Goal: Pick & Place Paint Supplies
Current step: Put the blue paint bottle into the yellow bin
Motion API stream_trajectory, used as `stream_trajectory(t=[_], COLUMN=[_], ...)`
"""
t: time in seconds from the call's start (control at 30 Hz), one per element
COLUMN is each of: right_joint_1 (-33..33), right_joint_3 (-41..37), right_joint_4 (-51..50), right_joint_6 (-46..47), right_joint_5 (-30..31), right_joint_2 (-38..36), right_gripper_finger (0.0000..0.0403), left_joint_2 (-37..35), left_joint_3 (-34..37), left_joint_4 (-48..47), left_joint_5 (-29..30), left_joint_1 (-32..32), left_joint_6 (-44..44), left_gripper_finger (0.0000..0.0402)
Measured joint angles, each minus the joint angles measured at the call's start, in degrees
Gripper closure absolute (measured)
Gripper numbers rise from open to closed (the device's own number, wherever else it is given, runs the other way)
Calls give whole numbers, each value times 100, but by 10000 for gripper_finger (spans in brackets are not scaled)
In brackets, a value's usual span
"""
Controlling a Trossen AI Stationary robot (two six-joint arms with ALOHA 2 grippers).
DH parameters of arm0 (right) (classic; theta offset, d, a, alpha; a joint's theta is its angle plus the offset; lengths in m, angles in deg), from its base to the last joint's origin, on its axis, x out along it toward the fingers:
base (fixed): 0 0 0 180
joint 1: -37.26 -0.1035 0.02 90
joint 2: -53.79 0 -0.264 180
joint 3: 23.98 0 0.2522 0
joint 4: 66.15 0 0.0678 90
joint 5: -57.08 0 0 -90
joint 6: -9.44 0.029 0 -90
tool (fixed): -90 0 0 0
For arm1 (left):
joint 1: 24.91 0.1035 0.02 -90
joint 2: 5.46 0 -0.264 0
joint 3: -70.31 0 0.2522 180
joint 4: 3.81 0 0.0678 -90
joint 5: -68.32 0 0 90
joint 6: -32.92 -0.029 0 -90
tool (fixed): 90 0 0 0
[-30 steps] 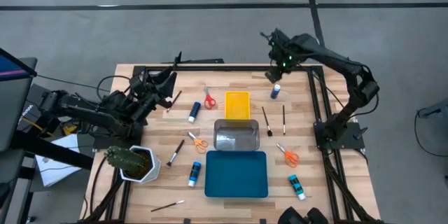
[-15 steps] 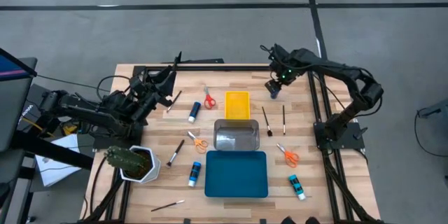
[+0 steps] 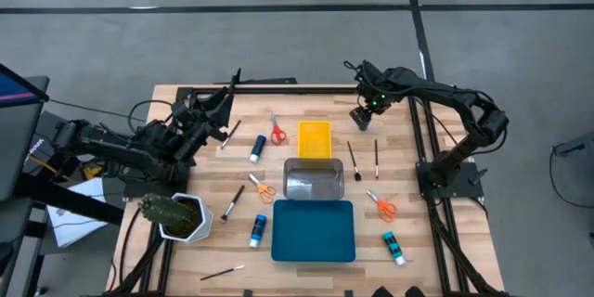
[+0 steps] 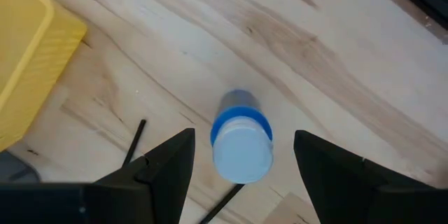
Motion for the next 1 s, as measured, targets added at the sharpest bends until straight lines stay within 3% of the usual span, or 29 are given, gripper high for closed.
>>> stream_trajectory(t=[0.73,1.0], right_joint_1=[-2,-4], right_joint_3=[0,5], right_joint_4=[-33,-33], right_joint_6=[-21,-92], right_joint_5=[-2,-4], right_joint_2=[2,46], right_gripper_finger=[164,195], left_joint_2=[0,0], left_joint_3=[2,2], left_joint_4=[0,-4], left_joint_5=[-62,-62], left_joint_1=[-2,0], left_joint_6=[9,9], left_gripper_finger=[170,170])
